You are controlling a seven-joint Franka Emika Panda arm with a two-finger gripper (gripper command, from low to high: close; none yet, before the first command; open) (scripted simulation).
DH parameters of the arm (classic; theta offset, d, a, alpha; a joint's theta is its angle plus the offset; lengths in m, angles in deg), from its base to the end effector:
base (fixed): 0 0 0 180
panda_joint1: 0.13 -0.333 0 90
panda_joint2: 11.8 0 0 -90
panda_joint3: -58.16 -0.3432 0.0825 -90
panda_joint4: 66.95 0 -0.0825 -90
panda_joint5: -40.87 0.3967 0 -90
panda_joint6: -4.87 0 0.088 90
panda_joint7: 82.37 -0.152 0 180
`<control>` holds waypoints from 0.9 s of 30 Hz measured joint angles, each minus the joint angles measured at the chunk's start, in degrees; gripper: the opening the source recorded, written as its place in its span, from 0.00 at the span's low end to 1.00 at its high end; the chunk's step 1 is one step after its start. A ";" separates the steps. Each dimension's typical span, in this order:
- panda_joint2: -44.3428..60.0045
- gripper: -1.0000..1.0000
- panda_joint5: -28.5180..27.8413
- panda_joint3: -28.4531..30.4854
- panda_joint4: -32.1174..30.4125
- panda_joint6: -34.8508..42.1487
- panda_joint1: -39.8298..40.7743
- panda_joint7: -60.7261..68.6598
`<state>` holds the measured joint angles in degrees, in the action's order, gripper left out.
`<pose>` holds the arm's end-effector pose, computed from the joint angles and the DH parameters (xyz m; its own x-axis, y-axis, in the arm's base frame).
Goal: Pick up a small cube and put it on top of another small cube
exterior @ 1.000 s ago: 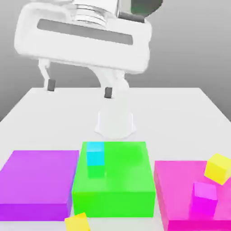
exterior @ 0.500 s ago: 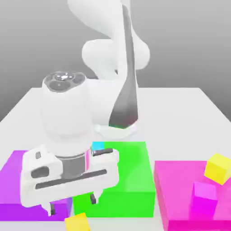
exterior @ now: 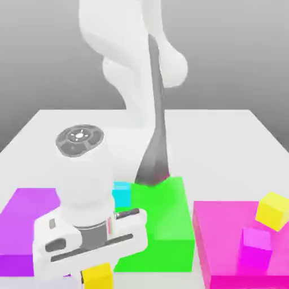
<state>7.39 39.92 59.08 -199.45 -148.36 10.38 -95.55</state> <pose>0.5327 -0.1079 0.1703 0.9152 -0.4019 0.0291 -0.4022 -0.9155 0.0067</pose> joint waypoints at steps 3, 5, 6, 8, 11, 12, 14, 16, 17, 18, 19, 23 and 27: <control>-5.60 0.00 -2.83 2.56 -1.26 2.50 -0.92 -5.71; -9.54 0.00 -4.82 3.68 -2.77 4.18 -1.32 -10.54; -11.55 0.00 -5.77 4.07 -3.57 5.03 -1.38 -12.99; -15.59 0.00 -7.43 5.04 -5.18 6.77 -1.57 -17.76; -21.75 0.00 -9.34 5.28 -7.65 9.34 -0.97 -24.55; -23.82 0.00 -9.77 5.25 -8.47 10.23 -0.79 -26.68; -27.97 0.00 -10.22 4.96 -10.34 11.90 -0.33 -30.81; -32.12 0.00 -9.51 4.24 -13.26 13.65 -0.14 -34.83; -34.19 0.00 -8.91 3.79 -14.87 14.53 -0.06 -36.78; -36.27 0.00 -8.21 3.39 -16.52 15.41 -0.04 -38.68; -38.35 0.00 -7.38 2.96 -18.20 16.27 0.00 -40.51; -46.64 0.00 -3.33 1.38 -24.96 19.69 -0.07 -47.25; -48.83 0.00 0.22 0.24 -30.98 18.92 -1.17 -50.87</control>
<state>-41.44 40.14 59.32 -230.43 -129.43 9.21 -146.41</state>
